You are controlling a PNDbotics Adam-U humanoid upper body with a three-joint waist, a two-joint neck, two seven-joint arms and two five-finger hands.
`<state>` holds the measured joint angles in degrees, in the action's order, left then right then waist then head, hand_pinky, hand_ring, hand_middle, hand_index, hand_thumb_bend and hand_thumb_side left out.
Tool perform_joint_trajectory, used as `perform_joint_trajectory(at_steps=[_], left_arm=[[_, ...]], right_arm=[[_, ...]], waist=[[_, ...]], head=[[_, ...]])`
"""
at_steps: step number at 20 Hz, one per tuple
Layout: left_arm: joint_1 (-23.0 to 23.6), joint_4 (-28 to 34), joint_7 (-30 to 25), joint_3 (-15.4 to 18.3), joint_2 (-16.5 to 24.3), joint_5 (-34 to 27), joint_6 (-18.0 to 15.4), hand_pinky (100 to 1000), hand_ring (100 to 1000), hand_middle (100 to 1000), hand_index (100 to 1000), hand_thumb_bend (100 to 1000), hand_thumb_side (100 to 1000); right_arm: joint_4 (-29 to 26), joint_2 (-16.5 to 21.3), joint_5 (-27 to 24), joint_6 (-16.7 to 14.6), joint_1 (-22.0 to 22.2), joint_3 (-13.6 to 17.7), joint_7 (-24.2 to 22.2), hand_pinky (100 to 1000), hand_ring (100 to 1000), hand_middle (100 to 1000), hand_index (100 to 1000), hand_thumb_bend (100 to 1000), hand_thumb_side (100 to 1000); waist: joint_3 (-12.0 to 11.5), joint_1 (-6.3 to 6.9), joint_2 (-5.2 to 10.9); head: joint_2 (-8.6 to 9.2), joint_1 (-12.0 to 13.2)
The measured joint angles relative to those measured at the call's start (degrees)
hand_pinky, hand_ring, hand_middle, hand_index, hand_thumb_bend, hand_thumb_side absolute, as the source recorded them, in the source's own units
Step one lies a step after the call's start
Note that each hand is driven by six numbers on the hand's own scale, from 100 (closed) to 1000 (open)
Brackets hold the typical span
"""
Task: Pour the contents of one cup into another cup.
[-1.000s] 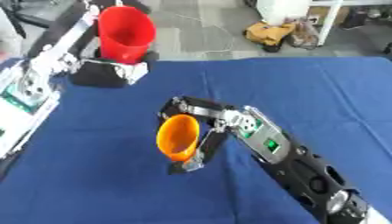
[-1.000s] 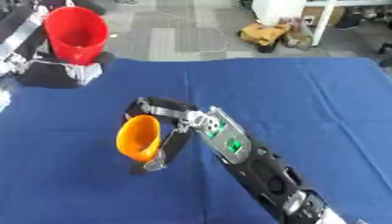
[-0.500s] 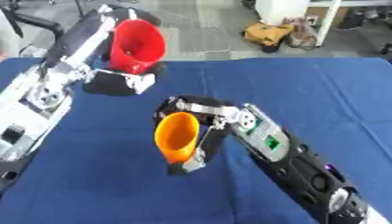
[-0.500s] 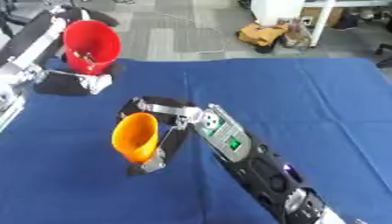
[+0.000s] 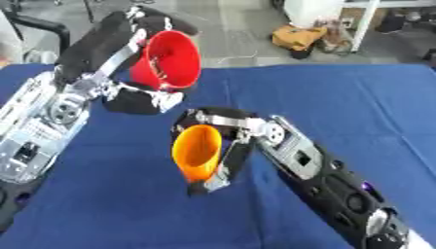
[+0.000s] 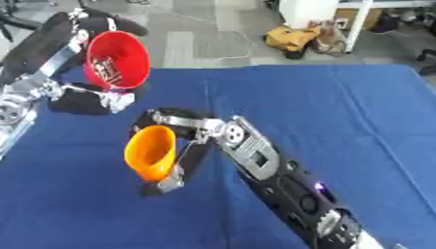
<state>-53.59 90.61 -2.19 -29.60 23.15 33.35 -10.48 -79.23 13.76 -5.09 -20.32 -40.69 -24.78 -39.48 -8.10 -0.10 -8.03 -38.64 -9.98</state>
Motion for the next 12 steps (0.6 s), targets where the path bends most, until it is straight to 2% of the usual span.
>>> perform_joint_trajectory(at_steps=[3, 12], left_arm=[[0.0, 0.4, 0.0, -0.2, 0.0, 2.1, -1.4, 159, 418, 346, 805, 364, 100], [0.0, 1.0, 0.0, -0.2, 0.0, 8.0, -5.2, 180, 299, 358, 811, 400, 100]], right_arm=[[0.0, 0.0, -0.1, 0.1, 0.0, 0.0, 0.0, 223, 415, 288, 444, 271, 150], [-0.2, -0.4, -0.3, 0.2, -0.1, 0.0, 0.2, 223, 415, 288, 443, 269, 151]], waist=[[0.0, -0.01, 0.0], [0.2, -0.04, 0.0]], head=[[0.0, 0.0], [0.0, 0.1]])
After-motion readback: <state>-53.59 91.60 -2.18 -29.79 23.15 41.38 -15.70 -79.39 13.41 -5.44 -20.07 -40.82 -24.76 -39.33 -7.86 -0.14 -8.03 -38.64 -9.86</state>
